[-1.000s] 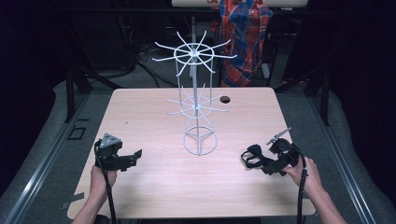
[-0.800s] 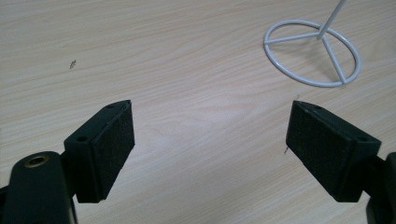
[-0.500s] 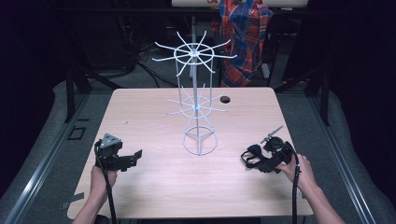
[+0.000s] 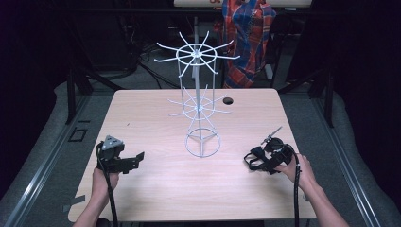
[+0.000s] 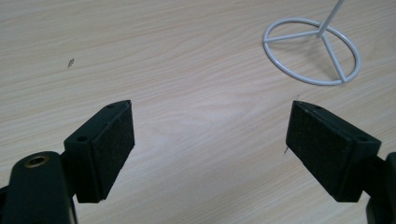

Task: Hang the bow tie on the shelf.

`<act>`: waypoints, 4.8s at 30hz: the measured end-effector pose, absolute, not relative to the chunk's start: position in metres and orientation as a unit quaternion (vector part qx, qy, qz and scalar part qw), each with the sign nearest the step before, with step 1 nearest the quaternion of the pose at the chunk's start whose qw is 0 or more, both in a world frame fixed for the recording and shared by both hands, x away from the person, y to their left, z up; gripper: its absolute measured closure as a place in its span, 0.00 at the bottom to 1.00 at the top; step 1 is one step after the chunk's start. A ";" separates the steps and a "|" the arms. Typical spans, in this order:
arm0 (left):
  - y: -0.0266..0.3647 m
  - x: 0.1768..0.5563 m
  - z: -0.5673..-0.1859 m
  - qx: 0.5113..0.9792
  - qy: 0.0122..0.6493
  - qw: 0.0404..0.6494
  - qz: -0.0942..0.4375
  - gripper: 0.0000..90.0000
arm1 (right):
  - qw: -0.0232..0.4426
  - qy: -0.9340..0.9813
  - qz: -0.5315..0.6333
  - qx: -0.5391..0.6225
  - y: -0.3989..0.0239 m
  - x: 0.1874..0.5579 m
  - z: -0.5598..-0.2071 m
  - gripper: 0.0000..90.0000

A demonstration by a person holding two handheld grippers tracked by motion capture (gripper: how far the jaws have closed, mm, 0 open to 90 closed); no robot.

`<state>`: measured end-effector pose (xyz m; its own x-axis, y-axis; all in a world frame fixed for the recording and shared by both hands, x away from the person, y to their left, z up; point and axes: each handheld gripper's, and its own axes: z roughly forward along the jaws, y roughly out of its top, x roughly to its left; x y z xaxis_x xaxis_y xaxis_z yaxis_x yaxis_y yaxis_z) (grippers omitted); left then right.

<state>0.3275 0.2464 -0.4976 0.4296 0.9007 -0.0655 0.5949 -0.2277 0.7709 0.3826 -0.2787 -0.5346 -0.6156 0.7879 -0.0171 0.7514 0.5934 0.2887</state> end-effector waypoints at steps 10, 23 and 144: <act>0.247 0.328 -0.497 0.755 0.496 0.378 0.202 0.17 | 0.079 0.896 0.102 0.424 -0.278 0.383 -0.538 0.57; 0.247 0.326 -0.497 0.752 0.497 0.381 0.204 0.17 | 0.088 0.898 0.078 0.423 -0.278 0.380 -0.539 0.82; 0.247 0.326 -0.497 0.754 0.498 0.377 0.205 0.17 | 0.147 0.826 0.311 0.446 -0.246 0.398 -0.464 0.91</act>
<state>0.3263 0.2473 -0.4974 0.4205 0.9050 -0.0649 0.5954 -0.2212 0.7724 0.3984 -0.2463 -0.4643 -0.5582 0.8290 0.0335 0.6459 0.4089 0.6447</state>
